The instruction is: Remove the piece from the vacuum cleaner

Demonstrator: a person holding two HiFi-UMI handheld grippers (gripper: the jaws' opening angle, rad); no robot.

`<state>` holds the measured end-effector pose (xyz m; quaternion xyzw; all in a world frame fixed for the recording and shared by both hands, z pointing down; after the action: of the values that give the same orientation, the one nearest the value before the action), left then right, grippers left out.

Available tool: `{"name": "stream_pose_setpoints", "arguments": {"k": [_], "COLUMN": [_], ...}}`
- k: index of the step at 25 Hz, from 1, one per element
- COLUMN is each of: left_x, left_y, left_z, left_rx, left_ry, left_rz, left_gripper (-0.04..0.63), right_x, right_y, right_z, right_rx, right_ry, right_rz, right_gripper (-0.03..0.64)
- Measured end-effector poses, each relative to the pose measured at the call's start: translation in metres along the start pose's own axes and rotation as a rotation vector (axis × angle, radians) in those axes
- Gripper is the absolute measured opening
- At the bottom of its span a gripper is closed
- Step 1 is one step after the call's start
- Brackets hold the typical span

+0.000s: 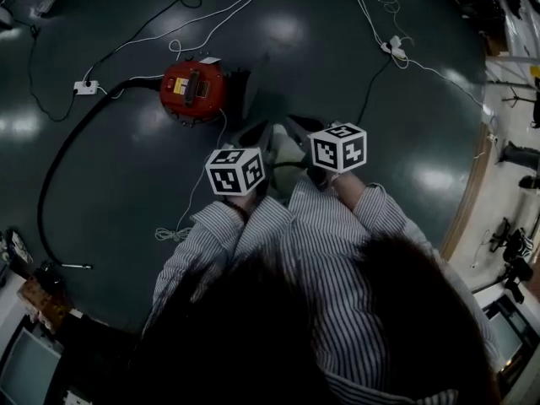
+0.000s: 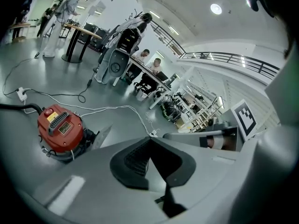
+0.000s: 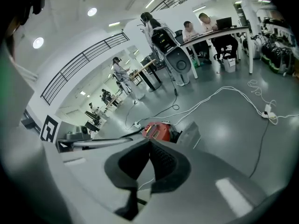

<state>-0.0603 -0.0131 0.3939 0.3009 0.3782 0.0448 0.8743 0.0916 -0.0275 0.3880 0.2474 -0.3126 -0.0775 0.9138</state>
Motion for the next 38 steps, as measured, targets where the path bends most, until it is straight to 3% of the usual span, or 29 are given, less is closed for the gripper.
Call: {"name": "stream_pose_setpoints", "arguments": {"k": [5,11,23,32,38], "left_x": [-0.025,-0.068,-0.155,-0.199,-0.211], "left_y": [0.000,0.012,0.087,0.124,0.134], "left_z": [0.027,0.061,0.135,0.149,0.152], "left_rx": [-0.014,0.030,0.067,0.067,0.064], "left_ry": [-0.089,-0.177,-0.258,-0.286,-0.292], "left_rz": [-0.043,-0.158,-0.312,-0.347,-0.340], "left_gripper": [0.006,0.006,0.006,0.006,0.006], "right_x": [0.021,0.049,0.128,0.171,0.176], "right_y": [-0.008,-0.012,0.039,0.077,0.084], "right_z": [0.035,0.093,0.240,0.319,0.335], "right_rx": [-0.093,-0.125,-0.185,-0.201,-0.159], "right_ry": [0.010,-0.004,-0.040,-0.036,-0.059], "right_rz": [0.008,0.096,0.233,0.438,0.554], "right_gripper": [0.003,0.003,0.021,0.127,0.133]}}
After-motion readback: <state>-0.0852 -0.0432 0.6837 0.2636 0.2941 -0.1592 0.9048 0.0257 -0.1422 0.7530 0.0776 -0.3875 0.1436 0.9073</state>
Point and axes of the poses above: the fingertips, and each gripper's own axes: z forward along the fingers, x to its right, y out of its underside, the point moved 8 cm from there along -z, backward along the fingers, and after that the axes turned 3 degrees about y, right-handed, at the moved point
